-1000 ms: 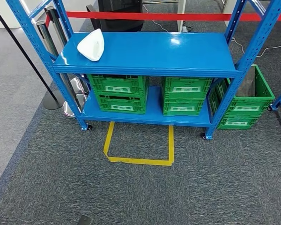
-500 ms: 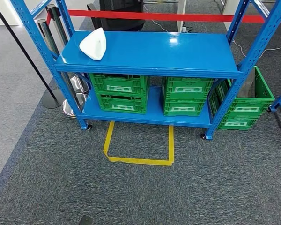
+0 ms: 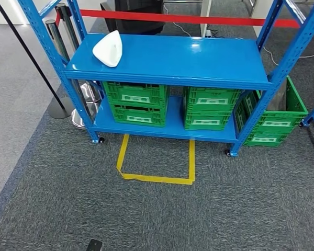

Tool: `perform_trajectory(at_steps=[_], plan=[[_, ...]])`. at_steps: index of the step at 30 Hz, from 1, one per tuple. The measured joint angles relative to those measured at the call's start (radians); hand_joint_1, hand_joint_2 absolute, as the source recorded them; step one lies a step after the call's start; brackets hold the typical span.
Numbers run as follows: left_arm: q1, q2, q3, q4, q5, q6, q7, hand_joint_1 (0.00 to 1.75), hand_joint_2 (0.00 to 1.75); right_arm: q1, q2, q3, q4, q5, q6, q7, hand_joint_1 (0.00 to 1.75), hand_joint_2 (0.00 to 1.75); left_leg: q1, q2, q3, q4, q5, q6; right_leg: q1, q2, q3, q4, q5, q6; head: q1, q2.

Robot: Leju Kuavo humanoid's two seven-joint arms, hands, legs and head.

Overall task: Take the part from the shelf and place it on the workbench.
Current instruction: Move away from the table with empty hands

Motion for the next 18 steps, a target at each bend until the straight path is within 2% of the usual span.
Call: perform_trajectory(at_steps=[1, 2, 3, 4, 5, 6, 7, 8, 9, 10, 11, 14, 18], plan=[[0.001, 0.0, 0.0, 0.0, 0.001, 0.002, 0.0, 0.0, 0.0, 0.0, -0.001, 0.0, 0.0, 0.0, 0.0, 0.0, 0.0, 0.0, 0.002, -0.001, 0.001, -0.001, -0.005, -0.004, -0.003, 0.002, -0.035, 0.065, -0.022, 0.004, 0.002, 0.0], [0.003, -0.001, -0.001, 0.0, 0.003, 0.004, 0.002, 0.0, 0.0, 0.002, -0.002, 0.0, 0.0, 0.0, -0.001, 0.0, 0.0, 0.0, 0.005, -0.001, 0.004, 0.002, -0.011, -0.01, -0.006, 0.003, -0.062, 0.113, -0.031, 0.01, 0.003, 0.0], [0.004, -0.001, -0.001, 0.0, 0.007, 0.007, 0.004, 0.0, 0.0, 0.004, -0.004, 0.0, 0.0, 0.0, -0.001, 0.0, 0.0, 0.0, 0.009, -0.001, 0.008, 0.007, -0.016, -0.017, -0.01, 0.002, -0.074, 0.129, -0.024, 0.016, 0.004, 0.0], [0.004, -0.001, -0.002, 0.0, 0.011, 0.008, 0.007, 0.0, 0.0, 0.005, -0.005, 0.0, 0.0, 0.0, -0.001, 0.0, 0.0, 0.0, 0.015, -0.001, 0.013, 0.014, -0.022, -0.024, -0.015, 0.001, -0.066, 0.106, 0.002, 0.023, 0.004, 0.0], [0.004, -0.001, -0.002, 0.0, 0.014, 0.009, 0.009, 0.0, 0.0, 0.006, -0.007, 0.0, 0.001, 0.0, 0.0, 0.0, 0.0, 0.0, 0.022, -0.001, 0.019, 0.027, -0.029, -0.035, -0.021, -0.001, -0.041, 0.048, 0.041, 0.033, 0.004, 0.0], [0.004, -0.001, -0.002, 0.0, 0.017, 0.01, 0.011, 0.0, 0.0, 0.005, -0.008, 0.0, 0.002, 0.0, 0.0, 0.0, 0.0, 0.0, 0.027, -0.001, 0.021, 0.041, -0.04, -0.047, -0.023, -0.005, -0.013, -0.008, 0.064, 0.044, 0.005, 0.0], [0.004, -0.001, -0.002, 0.0, 0.019, 0.011, 0.012, 0.0, 0.0, 0.003, -0.007, 0.0, 0.005, 0.0, 0.001, 0.0, 0.0, 0.0, 0.031, -0.002, 0.021, 0.06, -0.053, -0.06, -0.026, -0.007, 0.011, -0.055, 0.077, 0.047, 0.01, 0.0], [0.004, 0.0, -0.002, 0.0, 0.02, 0.013, 0.013, 0.0, 0.0, 0.002, -0.007, 0.0, 0.007, 0.0, 0.002, 0.0, 0.0, 0.0, 0.032, -0.003, 0.02, 0.076, -0.065, -0.069, -0.027, -0.007, 0.025, -0.079, 0.077, 0.04, 0.012, 0.0], [0.004, 0.001, -0.002, 0.0, 0.021, 0.015, 0.013, 0.0, 0.0, 0.001, -0.007, 0.0, 0.01, 0.0, 0.002, 0.0, 0.0, 0.0, 0.031, -0.004, 0.017, 0.085, -0.074, -0.076, -0.027, -0.007, 0.03, -0.08, 0.065, 0.031, 0.011, 0.0], [0.004, 0.001, -0.002, 0.0, 0.021, 0.017, 0.012, 0.0, 0.0, 0.001, -0.007, 0.0, 0.011, 0.0, 0.002, 0.0, 0.0, 0.0, 0.03, -0.006, 0.017, 0.09, -0.08, -0.078, -0.029, -0.006, 0.032, -0.081, 0.063, 0.018, 0.008, 0.0], [0.004, 0.002, -0.002, 0.0, 0.022, 0.019, 0.012, 0.0, 0.0, 0.001, -0.008, 0.0, 0.012, 0.0, 0.002, 0.001, 0.0, 0.0, 0.029, -0.006, 0.018, 0.087, -0.079, -0.078, -0.031, -0.006, 0.031, -0.078, 0.062, 0.011, 0.001, 0.0], [0.005, 0.003, -0.001, 0.0, 0.022, 0.026, 0.012, 0.0, 0.0, 0.002, -0.008, -0.001, 0.015, -0.001, 0.004, 0.0, 0.0, 0.0, 0.025, -0.007, 0.021, 0.075, -0.06, -0.072, -0.032, -0.004, 0.028, -0.079, 0.062, 0.011, -0.013, 0.0], [0.004, 0.003, -0.001, 0.0, 0.021, 0.028, 0.012, 0.0, 0.0, 0.001, -0.008, -0.001, 0.017, -0.001, 0.005, 0.0, 0.0, 0.0, 0.023, -0.008, 0.024, 0.07, -0.052, -0.067, -0.026, -0.003, 0.031, -0.08, 0.053, -0.006, -0.022, 0.0]])
